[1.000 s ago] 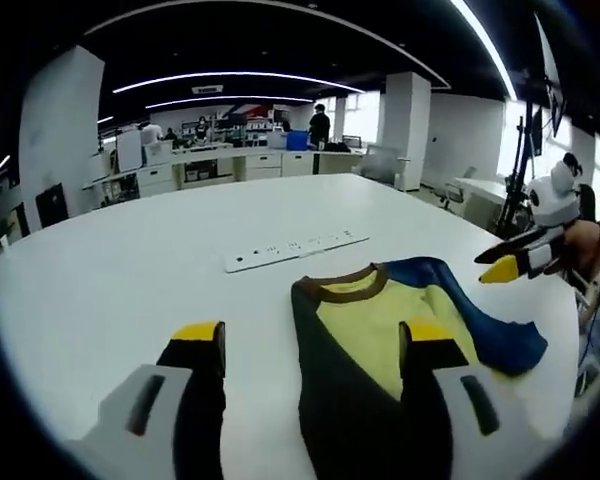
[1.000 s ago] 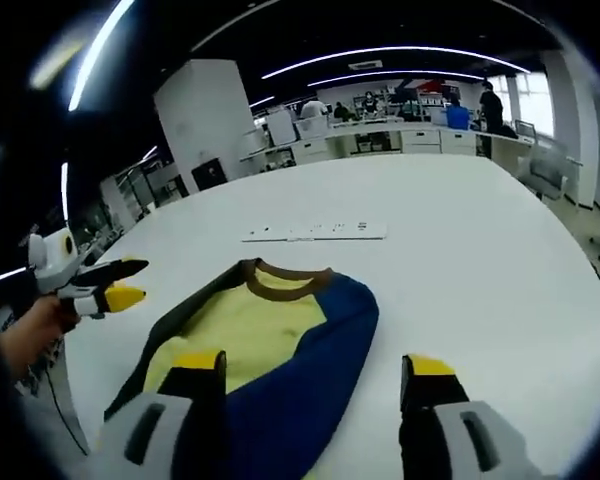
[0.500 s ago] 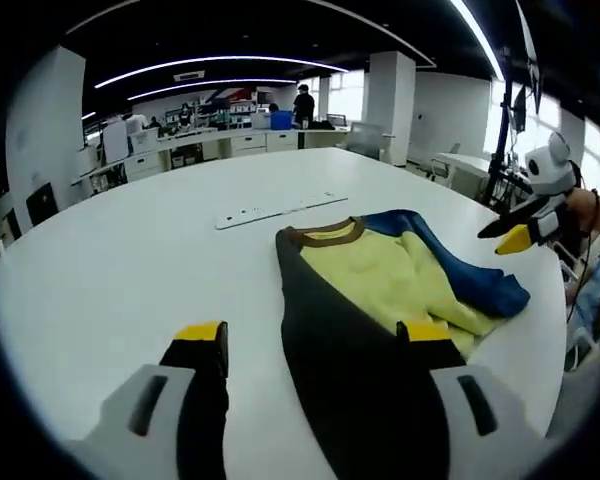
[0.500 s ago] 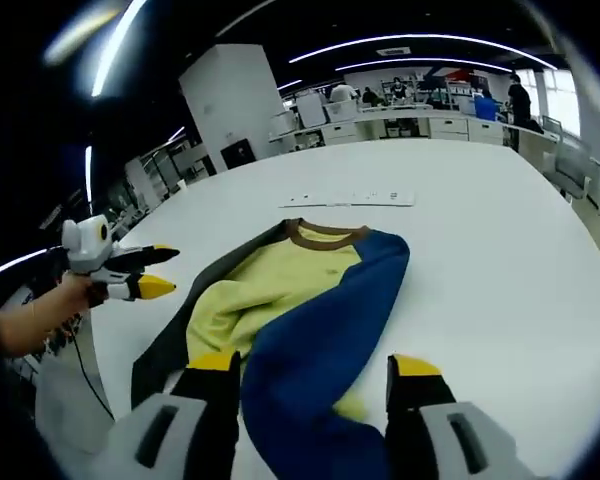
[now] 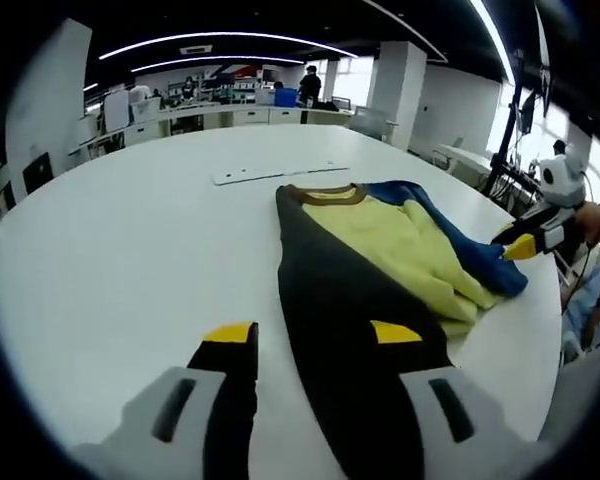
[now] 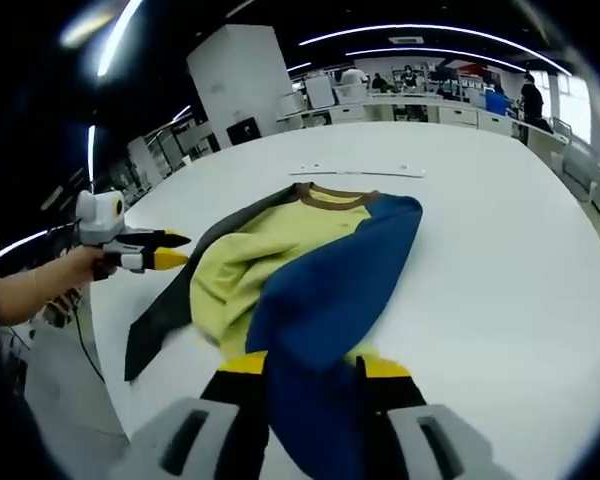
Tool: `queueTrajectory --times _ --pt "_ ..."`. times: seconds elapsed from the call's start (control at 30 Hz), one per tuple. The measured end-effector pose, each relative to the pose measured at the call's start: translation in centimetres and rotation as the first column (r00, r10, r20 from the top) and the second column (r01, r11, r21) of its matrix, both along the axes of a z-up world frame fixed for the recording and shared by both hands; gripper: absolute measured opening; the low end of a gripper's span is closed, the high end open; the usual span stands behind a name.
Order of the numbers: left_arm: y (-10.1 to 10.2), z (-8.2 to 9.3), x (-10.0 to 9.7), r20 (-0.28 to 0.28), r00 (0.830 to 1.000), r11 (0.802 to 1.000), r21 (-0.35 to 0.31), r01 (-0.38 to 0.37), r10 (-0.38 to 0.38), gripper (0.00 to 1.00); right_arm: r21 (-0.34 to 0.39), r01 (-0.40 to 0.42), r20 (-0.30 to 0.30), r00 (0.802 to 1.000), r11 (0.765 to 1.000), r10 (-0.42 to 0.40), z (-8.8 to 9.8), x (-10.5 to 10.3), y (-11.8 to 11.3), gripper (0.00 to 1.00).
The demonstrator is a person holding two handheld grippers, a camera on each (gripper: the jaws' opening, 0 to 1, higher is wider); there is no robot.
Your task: Fold the garment on the visible template until the final outline fits inside the template.
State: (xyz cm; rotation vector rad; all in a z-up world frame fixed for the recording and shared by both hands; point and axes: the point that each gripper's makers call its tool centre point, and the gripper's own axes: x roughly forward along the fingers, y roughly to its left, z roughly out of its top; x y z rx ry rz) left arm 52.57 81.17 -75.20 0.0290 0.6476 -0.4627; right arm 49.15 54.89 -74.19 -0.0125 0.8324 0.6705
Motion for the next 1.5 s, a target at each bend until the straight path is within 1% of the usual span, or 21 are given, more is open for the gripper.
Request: queueTrajectory --times 0.13,0.27,0.37,0.47,0.5,0.63,0.8,0.83,0.93,1.0,1.07,1.1,1.17,1.23,1.33,1.43,1.5 --pt "0.0 -0.7 -0.1 -0.025 1.000 1.000 -0.019 -0.003 0.003 0.34 -0.009 0.009 -0.004 1.000 1.000 -0.009 -0.3 0.1 -0.2 0.21" --pt "0.0 -1.4 0.0 -0.045 0.999 1.000 -0.021 -0.005 0.004 0.29 -0.010 0.016 0.004 1.000 1.000 -0.016 -0.3 0.2 -0.2 0.15" --pt "0.0 -1.9 -0.1 -0.062 0.998 1.000 -0.020 -0.004 0.003 0.24 -0.019 0.016 0.008 1.000 1.000 -0.015 -0.4 0.3 -0.1 0.10" --pt "-0.1 -1.8 0.1 -0.049 0.999 0.999 -0.038 -0.009 0.008 0.18 -0.017 0.013 0.004 1.000 1.000 -0.013 -0.5 0.2 0.0 0.08" --pt "-0.2 -1.8 0.1 -0.048 0.999 0.999 -0.047 -0.007 0.005 0.18 -0.017 0.011 0.001 1.000 1.000 -0.011 -0.5 0.2 0.0 0.07" --pt "-0.4 -1.8 0.4 -0.045 0.999 0.999 -0.046 0.010 -0.012 0.20 -0.009 0.015 -0.007 1.000 1.000 -0.015 -0.5 0.2 0.1 0.05" --pt "-0.7 -1.6 1.1 -0.055 0.998 0.996 -0.093 0.014 -0.019 0.20 -0.007 0.023 -0.015 1.000 1.000 -0.023 -0.6 0.2 0.1 0.04" --pt "-0.8 -1.6 1.2 -0.057 0.998 0.996 -0.091 0.013 -0.019 0.20 -0.009 0.024 -0.017 1.000 1.000 -0.024 -0.6 0.1 0.1 0.04" --pt "-1.2 -1.7 1.3 -0.050 0.998 0.998 -0.053 0.038 -0.041 0.19 -0.013 0.024 -0.021 0.999 1.000 -0.024 -0.7 0.0 0.1 0.04" --pt "-1.4 -1.7 1.2 -0.050 0.998 0.998 -0.038 0.045 -0.047 0.17 -0.015 0.030 -0.025 0.999 0.999 -0.030 -0.9 0.0 0.0 0.04" --pt "-1.6 -1.9 1.2 -0.043 0.998 0.999 -0.007 0.049 -0.050 0.15 -0.021 0.031 -0.030 0.999 0.999 -0.032 -1.1 -0.1 -0.1 0.03" --pt "-1.6 -1.9 1.2 -0.035 0.998 0.998 0.025 0.056 -0.055 0.14 -0.024 0.034 -0.033 0.999 0.999 -0.035 -1.2 -0.2 -0.1 0.03" --pt "-1.6 -2.0 1.2 -0.035 0.998 0.997 0.051 0.058 -0.056 0.14 -0.027 0.033 -0.033 0.999 0.999 -0.034 -1.3 -0.2 -0.1 0.02" --pt "-1.8 -1.9 1.2 -0.040 0.998 0.997 0.050 0.060 -0.058 0.13 -0.032 0.031 -0.034 0.999 0.999 -0.032 -1.4 -0.4 0.0 0.01" --pt "-1.9 -2.0 1.1 -0.053 0.998 0.999 0.027 0.047 -0.045 0.09 -0.037 0.028 -0.030 0.999 0.999 -0.030 -1.6 -0.4 0.0 0.00" --pt "-2.2 -1.9 0.9 -0.061 0.997 0.999 0.013 0.047 -0.046 0.03 -0.033 0.026 -0.020 0.999 0.999 -0.027 -1.4 -0.3 0.1 0.00" --pt "-2.2 -1.8 0.9 -0.050 0.997 0.998 0.034 0.057 -0.055 0.01 -0.029 0.024 -0.006 1.000 0.999 -0.024 -1.1 -0.2 0.1 0.00"
